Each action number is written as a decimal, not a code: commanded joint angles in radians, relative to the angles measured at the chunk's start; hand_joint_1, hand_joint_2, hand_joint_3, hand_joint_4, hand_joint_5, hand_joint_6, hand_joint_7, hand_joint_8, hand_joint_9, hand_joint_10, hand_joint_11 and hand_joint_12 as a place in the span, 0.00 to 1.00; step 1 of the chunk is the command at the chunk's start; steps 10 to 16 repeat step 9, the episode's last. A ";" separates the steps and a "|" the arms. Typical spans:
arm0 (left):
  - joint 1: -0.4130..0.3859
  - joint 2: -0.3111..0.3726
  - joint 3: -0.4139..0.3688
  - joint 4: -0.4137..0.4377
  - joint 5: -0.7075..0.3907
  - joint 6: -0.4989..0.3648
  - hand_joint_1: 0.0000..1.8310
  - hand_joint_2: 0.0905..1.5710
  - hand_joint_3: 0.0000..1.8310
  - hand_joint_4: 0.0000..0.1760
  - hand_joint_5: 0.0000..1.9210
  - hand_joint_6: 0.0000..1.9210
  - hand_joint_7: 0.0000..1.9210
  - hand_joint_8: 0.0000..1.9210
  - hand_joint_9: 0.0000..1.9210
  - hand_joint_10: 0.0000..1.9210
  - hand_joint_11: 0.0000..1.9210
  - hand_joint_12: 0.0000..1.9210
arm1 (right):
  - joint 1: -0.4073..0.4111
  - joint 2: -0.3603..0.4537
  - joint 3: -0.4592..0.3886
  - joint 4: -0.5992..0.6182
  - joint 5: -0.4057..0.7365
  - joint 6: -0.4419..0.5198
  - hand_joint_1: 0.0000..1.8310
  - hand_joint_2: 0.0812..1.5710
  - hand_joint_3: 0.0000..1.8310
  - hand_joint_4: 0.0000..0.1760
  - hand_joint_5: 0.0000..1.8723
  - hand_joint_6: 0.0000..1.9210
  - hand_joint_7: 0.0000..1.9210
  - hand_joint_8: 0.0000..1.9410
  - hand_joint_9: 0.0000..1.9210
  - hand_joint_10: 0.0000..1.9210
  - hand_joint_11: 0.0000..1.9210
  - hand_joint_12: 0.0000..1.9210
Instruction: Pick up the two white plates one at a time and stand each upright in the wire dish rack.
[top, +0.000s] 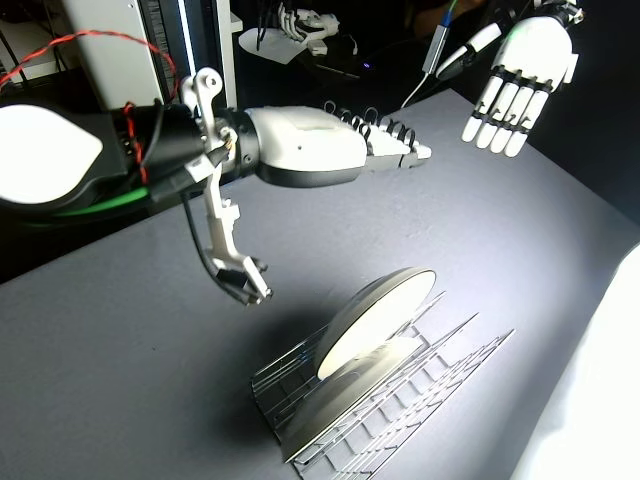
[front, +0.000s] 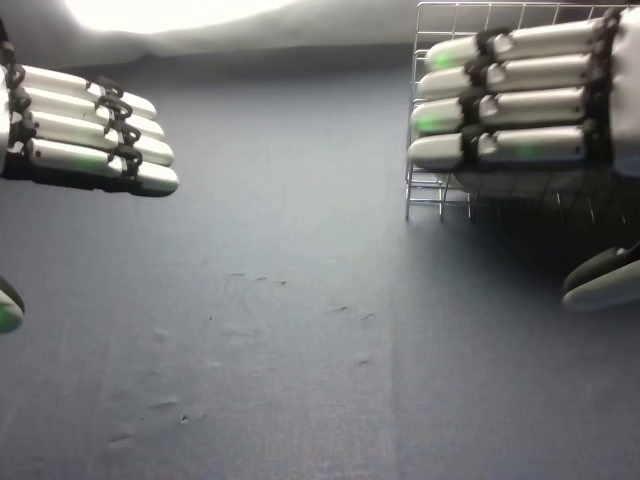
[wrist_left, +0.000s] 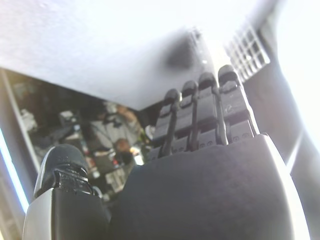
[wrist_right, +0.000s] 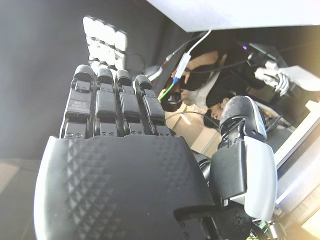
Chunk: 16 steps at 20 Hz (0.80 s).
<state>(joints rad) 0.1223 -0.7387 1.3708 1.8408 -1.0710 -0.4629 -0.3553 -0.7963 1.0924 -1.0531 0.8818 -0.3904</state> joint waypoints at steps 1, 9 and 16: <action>-0.012 0.011 0.007 -0.079 -0.004 -0.002 0.00 0.65 0.00 0.00 0.02 0.00 0.02 0.00 0.01 0.00 0.01 0.01 | 0.014 0.009 0.000 0.062 0.095 0.000 0.00 0.70 0.01 0.00 0.00 0.00 0.00 0.00 0.00 0.00 0.00 0.00; -0.022 0.009 0.005 -0.072 0.001 -0.002 0.00 0.64 0.00 0.00 0.03 0.00 0.02 0.00 0.02 0.00 0.02 0.01 | -0.003 0.006 -0.003 0.046 0.147 -0.017 0.00 0.68 0.00 0.00 0.01 0.00 0.00 0.00 0.00 0.00 0.00 0.00; -0.022 0.009 0.005 -0.072 0.001 -0.002 0.00 0.64 0.00 0.00 0.03 0.00 0.02 0.00 0.02 0.00 0.02 0.01 | -0.003 0.006 -0.003 0.046 0.147 -0.017 0.00 0.68 0.00 0.00 0.01 0.00 0.00 0.00 0.00 0.00 0.00 0.00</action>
